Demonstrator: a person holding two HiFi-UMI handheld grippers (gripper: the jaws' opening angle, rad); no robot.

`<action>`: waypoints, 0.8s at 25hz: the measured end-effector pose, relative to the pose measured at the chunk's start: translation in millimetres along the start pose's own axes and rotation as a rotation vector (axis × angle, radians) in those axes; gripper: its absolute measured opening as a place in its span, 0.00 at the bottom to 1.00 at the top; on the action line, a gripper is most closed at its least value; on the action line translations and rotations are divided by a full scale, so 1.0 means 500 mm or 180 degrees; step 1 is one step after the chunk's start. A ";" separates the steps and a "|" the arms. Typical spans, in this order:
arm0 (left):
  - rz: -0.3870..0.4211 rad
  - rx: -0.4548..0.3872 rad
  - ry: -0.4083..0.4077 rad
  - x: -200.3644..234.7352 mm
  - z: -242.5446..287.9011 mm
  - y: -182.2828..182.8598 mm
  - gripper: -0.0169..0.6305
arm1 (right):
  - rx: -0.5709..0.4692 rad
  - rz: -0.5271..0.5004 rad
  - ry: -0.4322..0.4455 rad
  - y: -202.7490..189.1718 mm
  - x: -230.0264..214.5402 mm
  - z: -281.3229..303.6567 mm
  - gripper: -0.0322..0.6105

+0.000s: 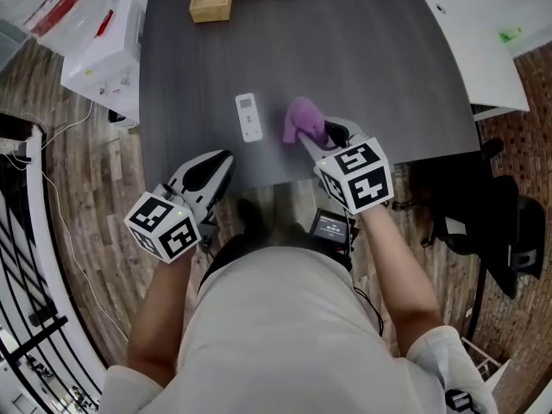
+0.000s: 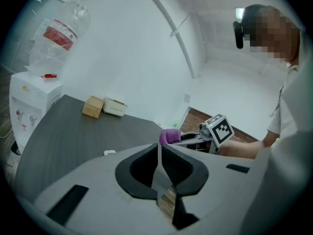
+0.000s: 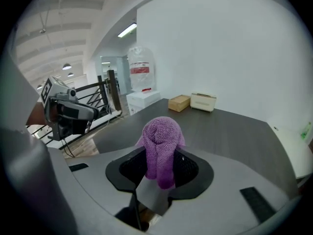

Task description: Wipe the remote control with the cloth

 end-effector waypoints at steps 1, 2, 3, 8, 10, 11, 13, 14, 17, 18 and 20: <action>-0.0017 -0.0048 0.0017 -0.019 -0.009 0.000 0.07 | -0.0026 0.0015 0.0015 -0.007 0.002 -0.023 0.26; -0.0043 -0.0090 0.0033 -0.038 -0.019 -0.001 0.07 | -0.0055 0.0037 0.0029 -0.014 0.004 -0.048 0.26; -0.0069 -0.0126 0.0047 -0.058 -0.029 -0.005 0.07 | -0.0091 0.0062 0.0043 -0.020 0.006 -0.075 0.26; -0.0193 -0.0241 0.0140 -0.158 -0.064 -0.044 0.07 | -0.0318 0.0162 0.0119 -0.053 0.018 -0.208 0.26; -0.0252 -0.0290 0.0167 -0.201 -0.076 -0.063 0.07 | -0.0373 0.0214 0.0161 -0.080 0.026 -0.257 0.26; -0.0273 -0.0319 0.0178 -0.221 -0.083 -0.070 0.07 | -0.0392 0.0245 0.0185 -0.094 0.031 -0.279 0.26; -0.0305 -0.0383 0.0205 -0.253 -0.100 -0.079 0.07 | -0.0426 0.0319 0.0241 -0.116 0.040 -0.317 0.26; -0.0318 -0.0416 0.0221 -0.265 -0.110 -0.082 0.07 | -0.0443 0.0348 0.0265 -0.123 0.045 -0.332 0.26; -0.0371 -0.0488 0.0265 -0.288 -0.139 -0.093 0.07 | -0.0483 0.0385 0.0314 -0.132 0.063 -0.364 0.26; -0.0397 -0.0501 0.0271 -0.293 -0.148 -0.098 0.07 | -0.0495 0.0404 0.0329 -0.134 0.069 -0.372 0.26; -0.0428 -0.0515 0.0266 -0.302 -0.161 -0.102 0.07 | -0.0526 0.0448 0.0342 -0.132 0.079 -0.386 0.26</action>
Point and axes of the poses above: the fingertips, and each gripper's own axes: z forward along the fingers, x to its left, y out of its top, the point moved 1 cm from there along -z, backward along the fingers, and after that the axes turned 5 degrees about y, right-handed, at the moved point
